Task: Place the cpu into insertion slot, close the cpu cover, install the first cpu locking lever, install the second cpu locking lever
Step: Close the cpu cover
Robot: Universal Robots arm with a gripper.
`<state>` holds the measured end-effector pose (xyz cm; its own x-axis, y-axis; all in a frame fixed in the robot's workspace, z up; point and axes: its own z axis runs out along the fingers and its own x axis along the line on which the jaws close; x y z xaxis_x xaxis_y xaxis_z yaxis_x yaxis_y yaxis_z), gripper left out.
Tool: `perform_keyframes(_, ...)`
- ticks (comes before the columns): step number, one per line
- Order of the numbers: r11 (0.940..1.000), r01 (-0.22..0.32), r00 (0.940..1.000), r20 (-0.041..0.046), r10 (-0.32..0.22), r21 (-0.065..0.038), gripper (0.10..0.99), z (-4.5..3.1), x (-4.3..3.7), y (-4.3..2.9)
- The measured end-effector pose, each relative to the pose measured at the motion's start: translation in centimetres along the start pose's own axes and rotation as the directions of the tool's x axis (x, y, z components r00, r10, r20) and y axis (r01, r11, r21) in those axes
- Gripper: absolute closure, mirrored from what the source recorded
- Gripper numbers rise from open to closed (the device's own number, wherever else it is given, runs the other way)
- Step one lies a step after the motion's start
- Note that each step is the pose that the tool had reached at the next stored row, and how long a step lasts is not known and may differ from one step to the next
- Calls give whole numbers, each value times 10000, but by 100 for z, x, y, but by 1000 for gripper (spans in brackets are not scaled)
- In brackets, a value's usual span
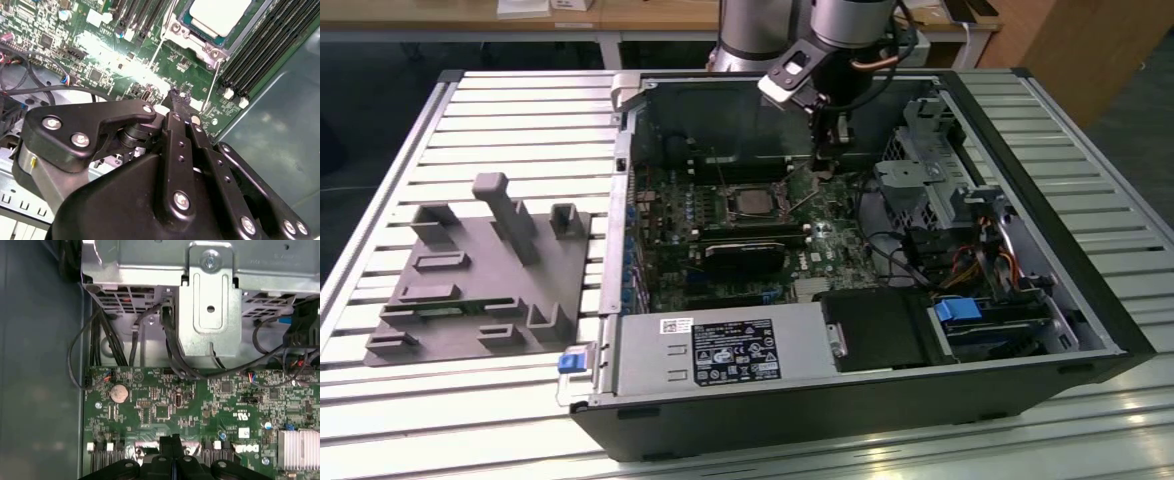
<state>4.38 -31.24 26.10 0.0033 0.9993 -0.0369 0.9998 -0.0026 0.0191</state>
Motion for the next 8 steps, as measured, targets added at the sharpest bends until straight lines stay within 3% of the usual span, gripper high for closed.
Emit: perform_keyframes(8,10000,2,10000,30,-2,52,980,29,36,103)
